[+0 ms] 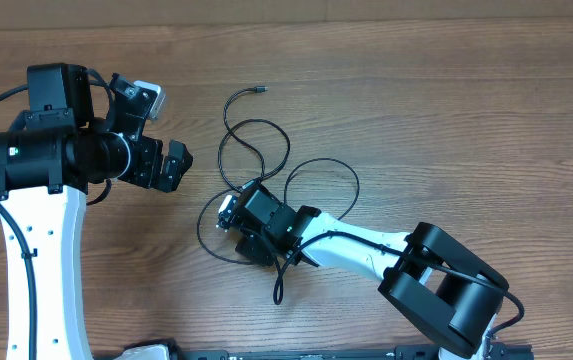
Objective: Untangle cables
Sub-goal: 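Lower the right gripper onto the pile and grasp a cable strand, then lift the grasped cable up and right with the right gripper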
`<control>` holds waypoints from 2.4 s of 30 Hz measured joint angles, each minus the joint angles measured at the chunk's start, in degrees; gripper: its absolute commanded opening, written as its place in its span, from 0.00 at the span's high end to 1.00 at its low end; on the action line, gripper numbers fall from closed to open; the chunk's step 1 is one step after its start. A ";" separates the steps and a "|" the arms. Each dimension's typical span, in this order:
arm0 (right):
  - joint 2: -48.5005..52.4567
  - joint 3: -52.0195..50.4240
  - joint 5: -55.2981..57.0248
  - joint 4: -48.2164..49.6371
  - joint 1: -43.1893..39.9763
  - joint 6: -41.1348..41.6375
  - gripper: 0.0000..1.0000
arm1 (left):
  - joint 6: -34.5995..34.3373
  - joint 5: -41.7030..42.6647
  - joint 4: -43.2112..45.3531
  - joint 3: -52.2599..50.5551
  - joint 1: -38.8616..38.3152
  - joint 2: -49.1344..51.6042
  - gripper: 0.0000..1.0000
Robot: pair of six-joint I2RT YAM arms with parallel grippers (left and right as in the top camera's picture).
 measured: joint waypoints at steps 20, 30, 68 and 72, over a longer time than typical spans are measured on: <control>0.42 0.11 -1.64 0.87 -0.22 2.16 0.96 | 0.00 0.00 0.00 0.00 0.00 0.00 0.01; -1.44 0.07 -1.88 -4.87 -5.35 3.82 0.96 | 0.00 0.00 0.00 0.00 0.00 0.00 0.01; -51.82 10.64 1.75 -2.14 -16.92 5.53 0.96 | 0.00 0.02 0.00 0.00 0.00 0.00 0.00; -52.15 10.64 2.45 -0.79 -16.92 5.53 0.96 | 0.00 0.02 0.00 0.00 0.00 0.00 0.01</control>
